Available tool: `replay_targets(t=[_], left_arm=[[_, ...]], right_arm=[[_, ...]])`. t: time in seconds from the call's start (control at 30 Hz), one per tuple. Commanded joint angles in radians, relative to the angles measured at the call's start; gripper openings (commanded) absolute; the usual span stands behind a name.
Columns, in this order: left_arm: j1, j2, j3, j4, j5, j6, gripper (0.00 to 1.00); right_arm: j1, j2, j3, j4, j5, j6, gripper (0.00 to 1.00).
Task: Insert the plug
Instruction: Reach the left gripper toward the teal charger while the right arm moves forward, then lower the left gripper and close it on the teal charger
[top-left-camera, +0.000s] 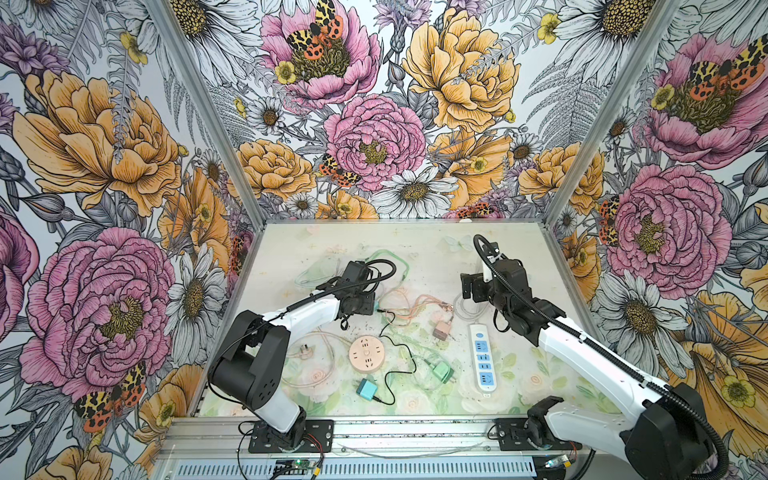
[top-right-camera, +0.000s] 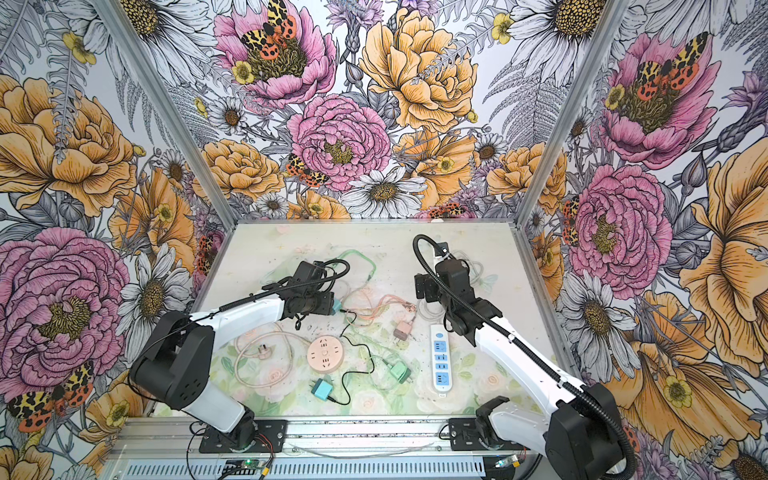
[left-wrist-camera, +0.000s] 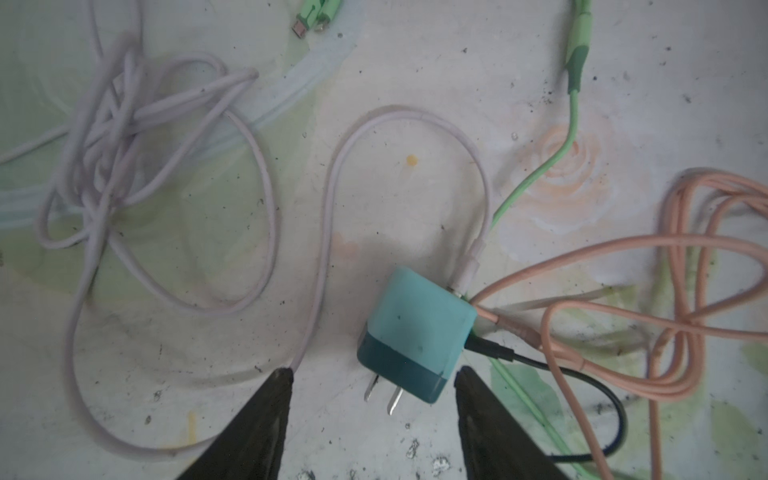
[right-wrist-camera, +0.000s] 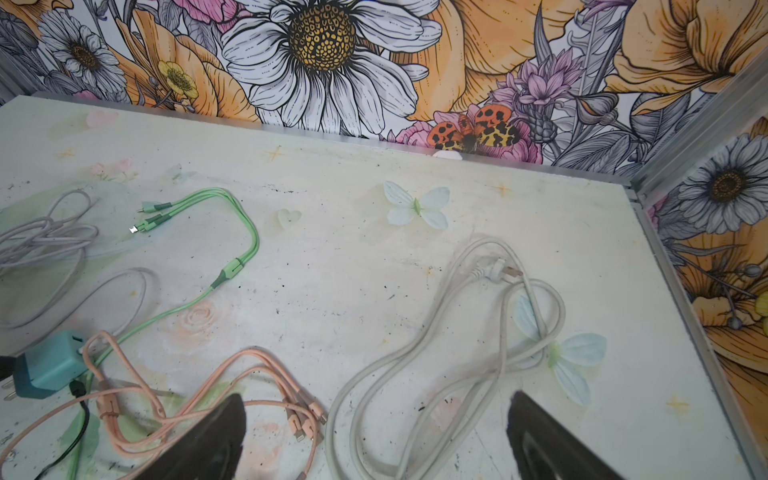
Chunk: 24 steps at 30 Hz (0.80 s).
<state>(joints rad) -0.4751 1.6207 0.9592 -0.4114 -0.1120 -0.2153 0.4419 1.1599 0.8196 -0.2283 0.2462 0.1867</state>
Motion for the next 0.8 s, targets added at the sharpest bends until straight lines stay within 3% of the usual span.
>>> replay_targets(t=[0.0,0.5,0.77], left_arm=[[0.000,0.029,0.034,0.034,0.047,0.042,0.65],[-0.047,0.160,0.073,0.043,0.018,0.044,0.65],[-0.041,0.149,0.053,0.042,-0.008,0.039,0.58]], right_arm=[[0.007,0.010,-0.019,0.005,-0.001,-0.013,0.98],[0.006,0.052,-0.025,0.006,0.011,-0.011,0.98],[0.007,0.033,-0.030,0.003,0.012,-0.013,0.99]])
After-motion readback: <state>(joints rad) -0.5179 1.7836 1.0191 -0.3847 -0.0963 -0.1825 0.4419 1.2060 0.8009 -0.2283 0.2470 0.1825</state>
